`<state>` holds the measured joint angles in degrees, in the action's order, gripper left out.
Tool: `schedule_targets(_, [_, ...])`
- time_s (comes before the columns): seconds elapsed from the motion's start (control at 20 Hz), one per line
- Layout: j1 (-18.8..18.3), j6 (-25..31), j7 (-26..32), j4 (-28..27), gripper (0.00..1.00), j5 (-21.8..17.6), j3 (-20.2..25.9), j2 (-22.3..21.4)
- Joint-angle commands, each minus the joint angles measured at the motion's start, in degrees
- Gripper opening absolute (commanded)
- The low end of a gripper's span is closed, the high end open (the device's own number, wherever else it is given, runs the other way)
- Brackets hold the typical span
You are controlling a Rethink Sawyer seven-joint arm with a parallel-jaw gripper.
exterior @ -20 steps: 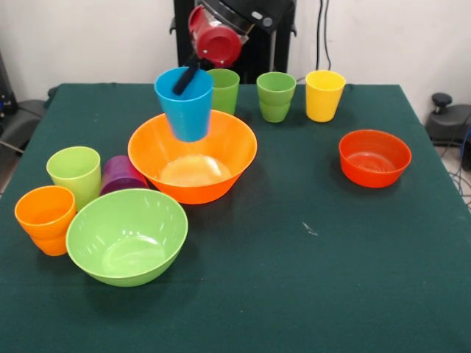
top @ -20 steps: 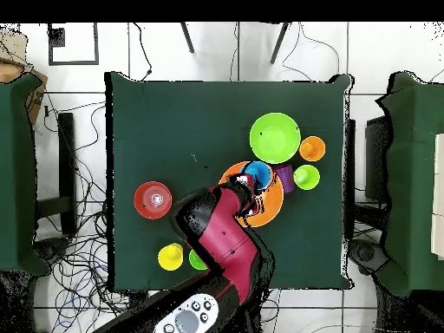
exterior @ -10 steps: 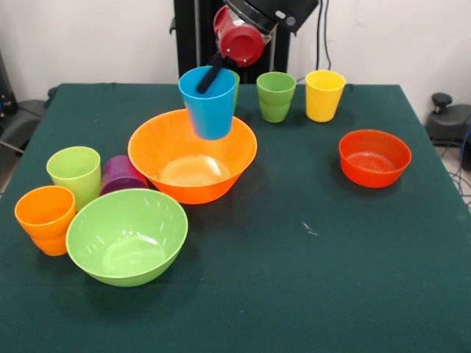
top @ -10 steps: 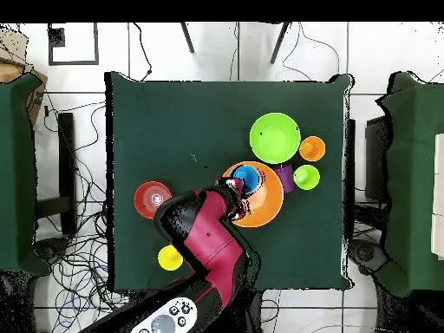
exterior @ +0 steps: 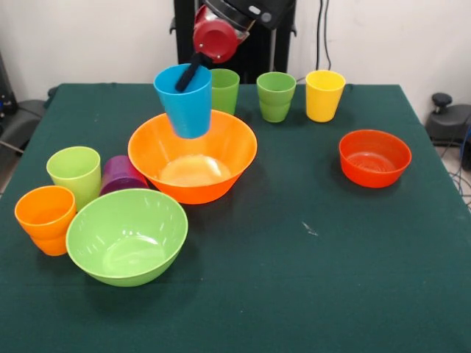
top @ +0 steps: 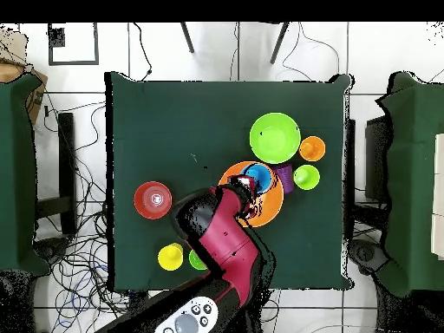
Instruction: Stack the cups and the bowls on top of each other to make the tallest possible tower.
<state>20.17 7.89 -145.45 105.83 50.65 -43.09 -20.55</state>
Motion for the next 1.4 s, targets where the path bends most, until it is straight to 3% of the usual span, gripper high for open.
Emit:
schedule_targets(0.05, [-2.98,-2.83,-8.97,4.0,0.0,-1.88,12.5,-0.84])
schedule_targets(0.9, [1.12,-4.5,-12.07,2.59,0.0,0.35,9.32,4.77])
schedule_targets(1.4, [0.2,-9.96,-12.54,3.49,0.0,-0.08,11.82,5.67])
